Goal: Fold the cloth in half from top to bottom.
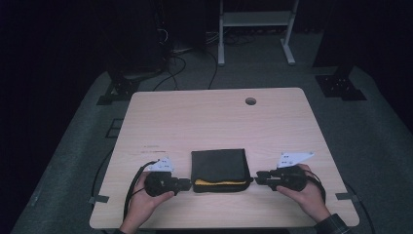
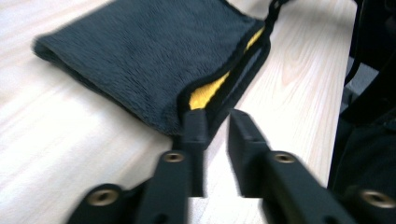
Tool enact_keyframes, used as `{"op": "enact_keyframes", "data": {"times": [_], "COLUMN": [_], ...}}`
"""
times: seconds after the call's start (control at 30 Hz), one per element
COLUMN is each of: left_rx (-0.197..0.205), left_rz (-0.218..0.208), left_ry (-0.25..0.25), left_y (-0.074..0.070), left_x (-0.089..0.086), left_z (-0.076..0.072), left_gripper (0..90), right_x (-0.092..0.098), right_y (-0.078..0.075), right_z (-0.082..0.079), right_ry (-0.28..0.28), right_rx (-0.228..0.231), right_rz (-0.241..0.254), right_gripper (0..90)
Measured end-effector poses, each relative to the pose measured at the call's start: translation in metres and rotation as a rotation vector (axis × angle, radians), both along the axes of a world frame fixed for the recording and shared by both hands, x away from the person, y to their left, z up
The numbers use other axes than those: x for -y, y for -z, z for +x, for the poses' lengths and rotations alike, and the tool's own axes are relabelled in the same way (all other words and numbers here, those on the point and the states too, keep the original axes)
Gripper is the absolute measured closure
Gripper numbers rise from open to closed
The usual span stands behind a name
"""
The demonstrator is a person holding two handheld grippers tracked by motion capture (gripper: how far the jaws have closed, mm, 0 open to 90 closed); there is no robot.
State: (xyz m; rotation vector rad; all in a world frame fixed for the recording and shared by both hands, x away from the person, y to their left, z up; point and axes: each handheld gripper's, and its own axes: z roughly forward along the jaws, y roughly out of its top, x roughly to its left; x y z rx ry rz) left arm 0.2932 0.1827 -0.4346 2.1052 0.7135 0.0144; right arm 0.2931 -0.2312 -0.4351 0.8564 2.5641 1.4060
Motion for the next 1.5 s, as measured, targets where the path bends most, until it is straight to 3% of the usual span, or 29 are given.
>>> {"op": "enact_keyframes", "data": {"times": [0.13, 0.17, 0.27, 0.3, 0.33, 0.43, 0.5, 0.57, 0.73, 0.77, 0.8, 0.83, 0.87, 0.9, 1.07, 1.1, 1.13, 1.17, 1.2, 1.23, 1.37, 1.5], "left_rx": [0.02, 0.022, 0.01, -0.008, -0.008, -0.023, -0.028, -0.031, -0.026, -0.012, -0.012, -0.004, 0.013, 0.025, 0.068, 0.09, 0.09, 0.108, 0.108, 0.129, 0.127, 0.116], "left_rz": [-0.018, -0.015, -0.007, 0.019, 0.019, 0.046, 0.088, 0.094, 0.093, 0.082, 0.082, 0.077, 0.076, 0.079, 0.078, 0.097, 0.097, 0.125, 0.125, 0.163, 0.19, 0.22], "left_ry": [-0.038, -0.045, -0.044, -0.019, -0.019, 0.016, 0.043, 0.048, 0.05, 0.043, 0.043, 0.036, 0.005, -0.008, -0.074, -0.108, -0.108, -0.142, -0.142, -0.174, -0.221, -0.237], "left_y": [-0.004, -0.002, 0.004, 0.011, 0.011, 0.017, 0.022, 0.027, 0.024, 0.02, 0.02, 0.018, 0.015, 0.014, 0.01, 0.011, 0.011, 0.011, 0.011, 0.012, 0.016, 0.021], "left_x": [0.003, 0.009, 0.017, 0.027, 0.027, 0.034, 0.038, 0.037, 0.036, 0.035, 0.035, 0.033, 0.028, 0.024, 0.009, 0.001, 0.001, -0.006, -0.006, -0.014, -0.031, -0.043], "left_z": [0.014, 0.023, 0.029, 0.031, 0.031, 0.025, 0.017, 0.012, 0.009, 0.007, 0.007, 0.006, 0.004, 0.004, 0.008, 0.011, 0.011, 0.012, 0.012, 0.011, 0.011, 0.01], "left_gripper": [87.3, 87.4, 86.8, 86.3, 86.0, 85.6, 84.9, 84.3, 82.0, 76.5, 73.2, 73.2, 61.7, 57.5, 38.7, 35.3, 32.4, 29.6, 27.3, 25.2, 18.1, 14.1], "right_x": [-0.002, -0.01, -0.021, -0.034, -0.034, -0.054, -0.058, -0.059, -0.058, -0.056, -0.056, -0.053, -0.047, -0.043, -0.027, -0.018, -0.018, -0.008, -0.003, 0.002, 0.022, 0.041], "right_y": [-0.005, -0.003, 0.001, 0.006, 0.006, 0.018, 0.023, 0.028, 0.03, 0.028, 0.028, 0.027, 0.025, 0.024, 0.022, 0.02, 0.02, 0.019, 0.018, 0.018, 0.021, 0.026], "right_z": [0.01, 0.018, 0.025, 0.029, 0.029, 0.032, 0.028, 0.025, 0.022, 0.022, 0.022, 0.021, 0.021, 0.021, 0.023, 0.025, 0.025, 0.026, 0.027, 0.027, 0.027, 0.025], "right_ry": [0.015, 0.011, -0.009, -0.03, -0.03, -0.083, -0.107, -0.127, -0.133, -0.125, -0.125, -0.108, -0.079, -0.06, 0.019, 0.065, 0.065, 0.108, 0.126, 0.141, 0.19, 0.233], "right_rx": [0.018, 0.014, 0.002, -0.004, -0.004, -0.027, -0.026, -0.027, -0.027, -0.013, -0.013, -0.007, 0.012, 0.018, 0.031, 0.035, 0.035, 0.036, 0.039, 0.035, 0.011, -0.015], "right_rz": [0.019, 0.013, 0.0, -0.023, -0.023, -0.083, -0.128, -0.156, -0.161, -0.148, -0.148, -0.137, -0.126, -0.122, -0.117, -0.118, -0.118, -0.118, -0.119, -0.12, -0.149, -0.169], "right_gripper": [81.1, 82.6, 83.1, 83.3, 83.3, 83.7, 84.1, 84.4, 83.8, 75.5, 75.5, 72.5, 64.9, 61.1, 49.5, 46.0, 46.0, 42.9, 41.9, 40.5, 36.0, 31.4]}}
